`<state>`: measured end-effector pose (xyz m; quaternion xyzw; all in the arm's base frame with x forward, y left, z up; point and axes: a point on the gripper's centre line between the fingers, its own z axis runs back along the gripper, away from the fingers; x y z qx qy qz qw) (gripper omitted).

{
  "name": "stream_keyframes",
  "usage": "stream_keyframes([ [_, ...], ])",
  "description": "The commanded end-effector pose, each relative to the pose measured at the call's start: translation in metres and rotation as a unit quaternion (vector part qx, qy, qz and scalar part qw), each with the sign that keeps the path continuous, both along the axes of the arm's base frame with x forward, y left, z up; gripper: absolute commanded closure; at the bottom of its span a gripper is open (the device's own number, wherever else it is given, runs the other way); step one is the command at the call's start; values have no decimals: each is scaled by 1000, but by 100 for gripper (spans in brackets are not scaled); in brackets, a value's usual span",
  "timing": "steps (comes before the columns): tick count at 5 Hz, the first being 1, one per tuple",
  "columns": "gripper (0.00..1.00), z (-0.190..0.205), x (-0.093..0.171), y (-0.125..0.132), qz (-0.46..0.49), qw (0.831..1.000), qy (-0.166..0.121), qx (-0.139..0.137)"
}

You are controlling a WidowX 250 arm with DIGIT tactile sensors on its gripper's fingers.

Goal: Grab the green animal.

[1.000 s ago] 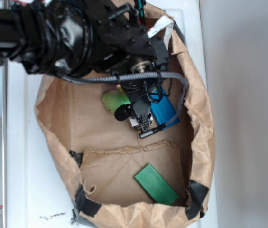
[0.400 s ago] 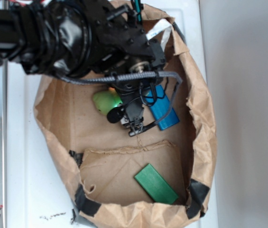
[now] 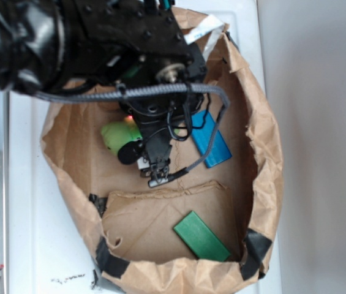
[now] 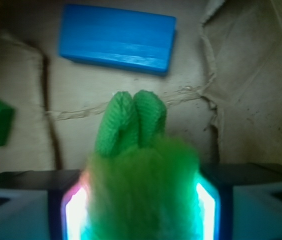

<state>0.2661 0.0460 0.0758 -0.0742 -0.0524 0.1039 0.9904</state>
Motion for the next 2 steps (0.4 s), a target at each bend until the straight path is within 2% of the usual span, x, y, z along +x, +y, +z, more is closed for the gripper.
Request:
stream_keyframes([
  [1, 100, 58, 15, 9, 31, 997, -44, 54],
  [2, 100, 71, 13, 11, 26, 996, -34, 80],
])
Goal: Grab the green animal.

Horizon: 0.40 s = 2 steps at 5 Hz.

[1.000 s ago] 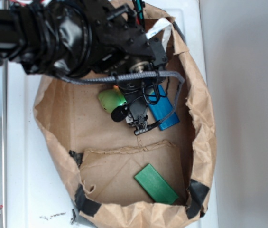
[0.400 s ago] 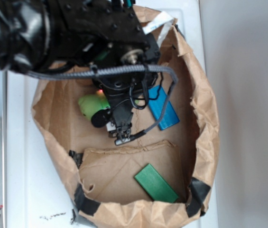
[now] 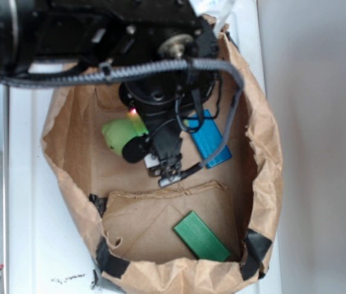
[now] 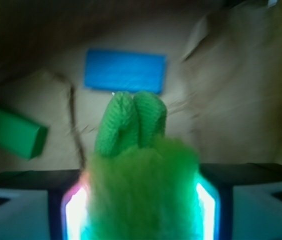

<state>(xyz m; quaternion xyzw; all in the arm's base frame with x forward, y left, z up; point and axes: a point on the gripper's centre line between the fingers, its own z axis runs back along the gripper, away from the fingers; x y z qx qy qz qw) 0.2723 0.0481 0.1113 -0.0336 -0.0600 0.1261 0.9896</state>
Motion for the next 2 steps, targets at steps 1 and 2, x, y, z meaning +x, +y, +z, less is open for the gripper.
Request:
stream_keyframes([
  [1, 100, 50, 0, 11, -6, 999, -39, 35],
  [2, 100, 66, -8, 7, -18, 998, -48, 30],
])
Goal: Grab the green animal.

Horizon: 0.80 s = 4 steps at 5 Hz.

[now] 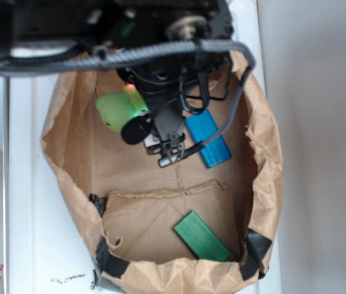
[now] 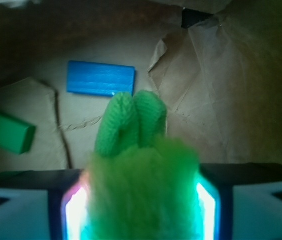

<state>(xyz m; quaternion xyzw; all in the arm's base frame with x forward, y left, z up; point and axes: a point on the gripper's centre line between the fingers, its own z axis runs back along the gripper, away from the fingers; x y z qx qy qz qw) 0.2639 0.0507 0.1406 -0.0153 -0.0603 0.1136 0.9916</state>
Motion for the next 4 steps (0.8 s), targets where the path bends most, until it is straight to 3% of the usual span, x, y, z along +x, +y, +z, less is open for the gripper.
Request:
stream_keyframes([
  [1, 100, 50, -2, -2, -17, 997, -73, -7],
  [2, 100, 61, 1, -10, -25, 995, -93, -21],
  [4, 100, 68, 12, -30, -37, 995, -92, -18],
])
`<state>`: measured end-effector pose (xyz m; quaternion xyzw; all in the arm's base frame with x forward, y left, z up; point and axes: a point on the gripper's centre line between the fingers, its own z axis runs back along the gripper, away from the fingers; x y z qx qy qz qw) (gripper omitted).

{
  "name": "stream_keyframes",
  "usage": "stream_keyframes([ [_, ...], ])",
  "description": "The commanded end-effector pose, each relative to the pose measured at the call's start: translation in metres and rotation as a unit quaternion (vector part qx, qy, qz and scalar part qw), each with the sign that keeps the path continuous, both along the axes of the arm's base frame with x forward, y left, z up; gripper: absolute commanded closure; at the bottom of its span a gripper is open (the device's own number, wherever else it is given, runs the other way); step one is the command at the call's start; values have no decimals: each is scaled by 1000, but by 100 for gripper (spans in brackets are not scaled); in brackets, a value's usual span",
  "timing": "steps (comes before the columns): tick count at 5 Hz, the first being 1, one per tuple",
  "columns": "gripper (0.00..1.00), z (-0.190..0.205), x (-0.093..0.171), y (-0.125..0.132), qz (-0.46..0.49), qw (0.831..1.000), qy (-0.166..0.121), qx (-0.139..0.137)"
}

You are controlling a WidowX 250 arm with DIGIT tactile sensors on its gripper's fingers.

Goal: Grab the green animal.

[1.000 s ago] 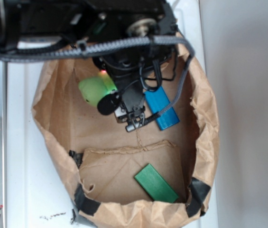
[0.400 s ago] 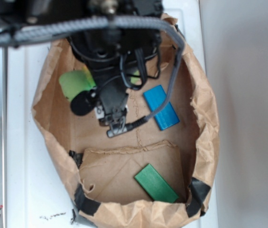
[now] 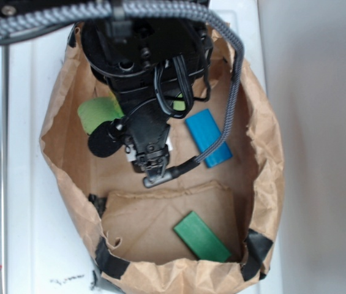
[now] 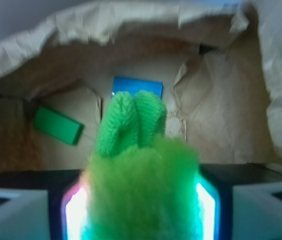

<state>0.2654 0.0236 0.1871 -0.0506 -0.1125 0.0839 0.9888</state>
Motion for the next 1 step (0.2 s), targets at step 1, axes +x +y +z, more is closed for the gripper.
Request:
stream_keyframes([
  [1, 100, 22, 11, -5, -2, 999, -36, 8],
])
